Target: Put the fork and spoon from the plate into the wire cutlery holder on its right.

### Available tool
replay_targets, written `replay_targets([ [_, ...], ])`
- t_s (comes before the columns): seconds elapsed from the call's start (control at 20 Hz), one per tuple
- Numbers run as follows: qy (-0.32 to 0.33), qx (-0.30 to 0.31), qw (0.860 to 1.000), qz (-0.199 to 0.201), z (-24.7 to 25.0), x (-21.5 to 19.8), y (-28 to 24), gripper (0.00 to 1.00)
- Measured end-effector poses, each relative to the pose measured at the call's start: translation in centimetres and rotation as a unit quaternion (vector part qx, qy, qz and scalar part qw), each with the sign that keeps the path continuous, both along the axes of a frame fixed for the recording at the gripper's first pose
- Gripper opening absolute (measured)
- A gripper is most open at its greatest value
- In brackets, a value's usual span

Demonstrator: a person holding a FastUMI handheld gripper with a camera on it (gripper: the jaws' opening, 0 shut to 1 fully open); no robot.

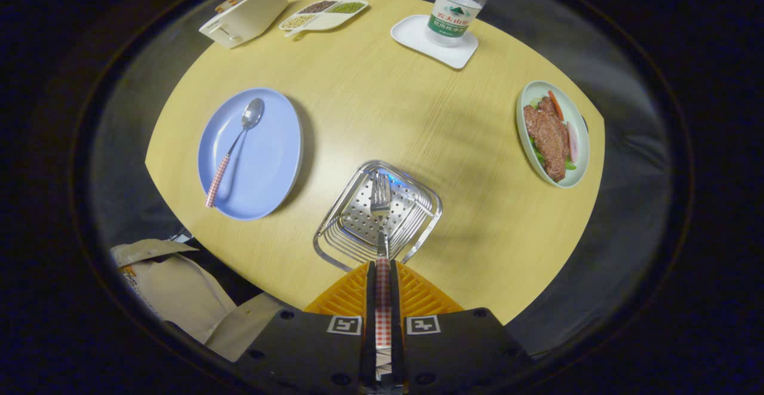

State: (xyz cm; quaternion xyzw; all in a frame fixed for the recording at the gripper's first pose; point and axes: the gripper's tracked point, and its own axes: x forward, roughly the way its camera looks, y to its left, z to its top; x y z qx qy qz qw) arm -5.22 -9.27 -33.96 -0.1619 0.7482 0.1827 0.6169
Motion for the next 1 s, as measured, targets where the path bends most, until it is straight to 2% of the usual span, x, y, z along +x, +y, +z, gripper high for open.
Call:
replay_targets([
  [0.2,-0.031,0.024,0.999,-0.035,0.6,1.1,1.0,0.16],
  [0.35,-0.063,0.045,0.996,-0.049,0.9,1.2,1.6,0.38],
  [0.5,-0.122,0.082,0.987,-0.065,2.5,2.1,3.4,0.59],
  [0.8,-0.261,0.117,0.950,-0.122,4.7,2.3,6.9,1.00],
  [0.9,-0.304,0.115,0.936,-0.136,5.4,1.9,7.5,1.00],
  [1.0,-0.353,0.108,0.920,-0.133,6.3,2.0,8.0,1.00],
])
